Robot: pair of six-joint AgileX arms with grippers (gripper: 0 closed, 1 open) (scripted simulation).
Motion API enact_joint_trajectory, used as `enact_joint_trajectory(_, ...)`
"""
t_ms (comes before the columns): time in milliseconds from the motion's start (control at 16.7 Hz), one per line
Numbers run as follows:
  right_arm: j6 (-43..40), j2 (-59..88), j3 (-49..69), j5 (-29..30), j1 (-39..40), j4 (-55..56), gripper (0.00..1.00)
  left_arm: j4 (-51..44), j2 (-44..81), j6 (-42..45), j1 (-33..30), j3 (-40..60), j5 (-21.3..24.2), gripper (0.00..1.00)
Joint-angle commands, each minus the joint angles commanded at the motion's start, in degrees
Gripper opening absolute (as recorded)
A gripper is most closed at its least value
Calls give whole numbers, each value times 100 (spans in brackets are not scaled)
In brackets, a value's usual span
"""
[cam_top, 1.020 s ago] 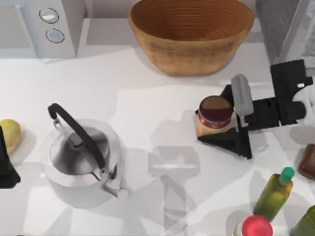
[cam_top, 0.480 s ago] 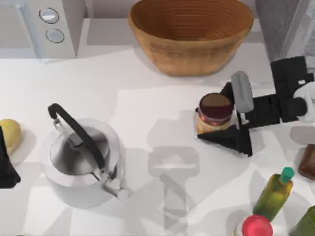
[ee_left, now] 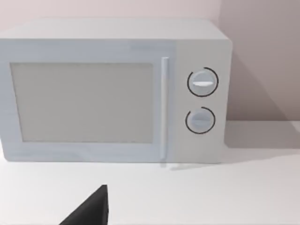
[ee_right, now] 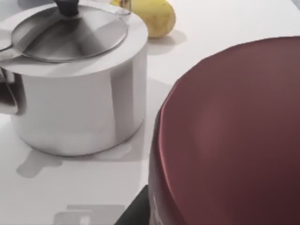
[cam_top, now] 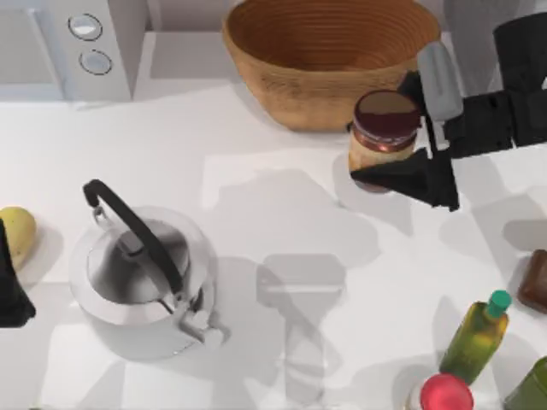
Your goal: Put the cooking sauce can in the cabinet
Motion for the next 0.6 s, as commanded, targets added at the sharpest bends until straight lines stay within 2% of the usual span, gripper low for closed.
enact_joint_trajectory(240, 0, -471, 271, -72, 17, -795, 0, 0, 0, 0, 0, 0, 0, 100)
enact_joint_trajectory(600, 8, -492, 289, -80, 23, -854, 0, 0, 0, 0, 0, 0, 0, 100)
